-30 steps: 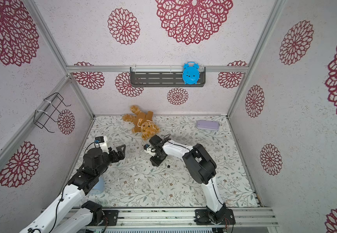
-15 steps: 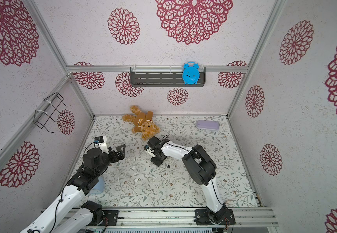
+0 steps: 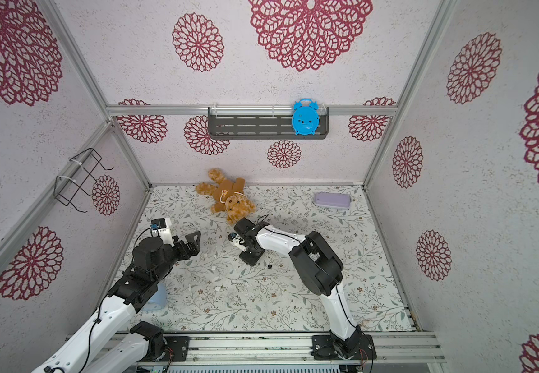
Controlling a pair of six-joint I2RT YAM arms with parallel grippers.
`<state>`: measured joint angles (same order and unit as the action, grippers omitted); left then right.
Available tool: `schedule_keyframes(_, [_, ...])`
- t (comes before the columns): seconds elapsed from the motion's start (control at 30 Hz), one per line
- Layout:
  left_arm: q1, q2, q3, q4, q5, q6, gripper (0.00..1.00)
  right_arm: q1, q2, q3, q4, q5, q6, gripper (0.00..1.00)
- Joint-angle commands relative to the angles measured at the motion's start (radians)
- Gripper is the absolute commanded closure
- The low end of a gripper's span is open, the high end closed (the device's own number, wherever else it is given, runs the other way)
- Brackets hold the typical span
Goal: Close the usb drive cover
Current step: Pick up the cover from the center of the board.
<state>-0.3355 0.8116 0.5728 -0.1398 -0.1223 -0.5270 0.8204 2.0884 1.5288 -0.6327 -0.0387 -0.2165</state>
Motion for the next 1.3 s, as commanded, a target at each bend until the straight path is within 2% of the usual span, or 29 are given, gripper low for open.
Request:
schedule_keyframes(0.0, [0.009, -0.009, -0.008, 0.009, -0.012, 0.01, 0.03, 0.005, 0.016, 0.01, -0.063, -0.009, -0.042, 0.65])
schedule_keyframes(0.57, [0.009, 0.003, -0.004, 0.017, -0.005, 0.006, 0.03, 0.006, 0.024, 0.001, -0.065, 0.02, -0.063, 0.75])
schedule_keyframes(0.87, [0.009, 0.036, -0.004, 0.025, 0.024, -0.013, 0.03, 0.002, -0.091, -0.099, 0.07, -0.009, -0.055, 0.78])
schedule_keyframes(1.07, [0.012, 0.109, 0.006, 0.043, 0.104, -0.043, 0.03, -0.004, -0.232, -0.245, 0.221, -0.045, -0.054, 0.78])
schedule_keyframes(1.27, [0.022, 0.266, 0.047, 0.095, 0.322, -0.074, 0.03, -0.013, -0.384, -0.394, 0.355, -0.055, -0.039, 0.78])
